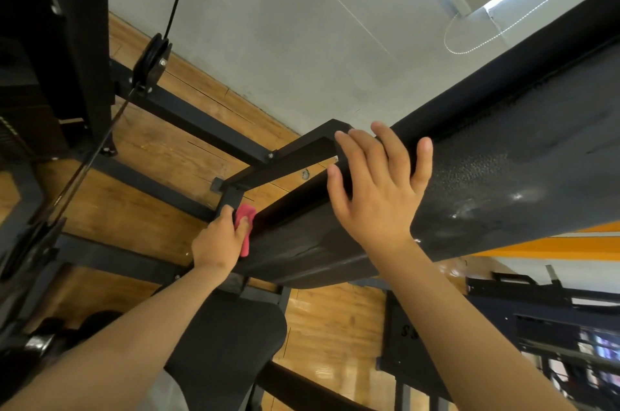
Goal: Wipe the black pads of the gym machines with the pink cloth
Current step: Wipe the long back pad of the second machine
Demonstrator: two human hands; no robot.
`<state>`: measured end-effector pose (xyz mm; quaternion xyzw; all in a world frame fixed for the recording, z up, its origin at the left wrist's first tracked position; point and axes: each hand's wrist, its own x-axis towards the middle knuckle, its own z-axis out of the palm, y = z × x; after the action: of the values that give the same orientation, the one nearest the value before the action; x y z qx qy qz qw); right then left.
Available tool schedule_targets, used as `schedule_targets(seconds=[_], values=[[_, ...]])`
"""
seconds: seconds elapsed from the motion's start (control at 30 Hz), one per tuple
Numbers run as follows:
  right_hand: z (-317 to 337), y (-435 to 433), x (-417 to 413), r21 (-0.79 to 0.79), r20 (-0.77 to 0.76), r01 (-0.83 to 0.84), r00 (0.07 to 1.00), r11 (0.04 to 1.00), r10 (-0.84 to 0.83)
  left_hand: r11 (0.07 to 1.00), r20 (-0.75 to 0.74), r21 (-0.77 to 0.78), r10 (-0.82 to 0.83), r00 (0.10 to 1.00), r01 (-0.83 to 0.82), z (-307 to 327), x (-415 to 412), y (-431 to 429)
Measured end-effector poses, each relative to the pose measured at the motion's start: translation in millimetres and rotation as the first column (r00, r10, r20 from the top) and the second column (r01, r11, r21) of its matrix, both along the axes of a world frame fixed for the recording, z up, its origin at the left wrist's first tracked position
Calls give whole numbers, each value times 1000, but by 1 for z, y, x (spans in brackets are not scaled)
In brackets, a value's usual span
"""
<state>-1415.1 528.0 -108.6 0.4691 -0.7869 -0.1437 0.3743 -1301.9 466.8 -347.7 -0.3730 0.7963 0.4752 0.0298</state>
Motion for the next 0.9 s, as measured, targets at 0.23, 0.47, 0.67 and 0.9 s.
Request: schedule_targets(seconds=[0.23,0.47,0.67,0.9], values=[[0,0,-1,1,-17,-11,1000,1000,11,982,28,186,30,999,-35,-15,1,-3],[-1,0,-1,-21,-23,-27,999,999,27,968,-260,238,144,955,-81,32,-27,-5],[-2,0,-2,-35,-25,-39,999,999,38,982,-139,176,99,985,-74,1,-12,-3],[-3,1,-3,-33,-42,-48,998,998,47,992,-67,129,8,998,0,-32,-9,-5]])
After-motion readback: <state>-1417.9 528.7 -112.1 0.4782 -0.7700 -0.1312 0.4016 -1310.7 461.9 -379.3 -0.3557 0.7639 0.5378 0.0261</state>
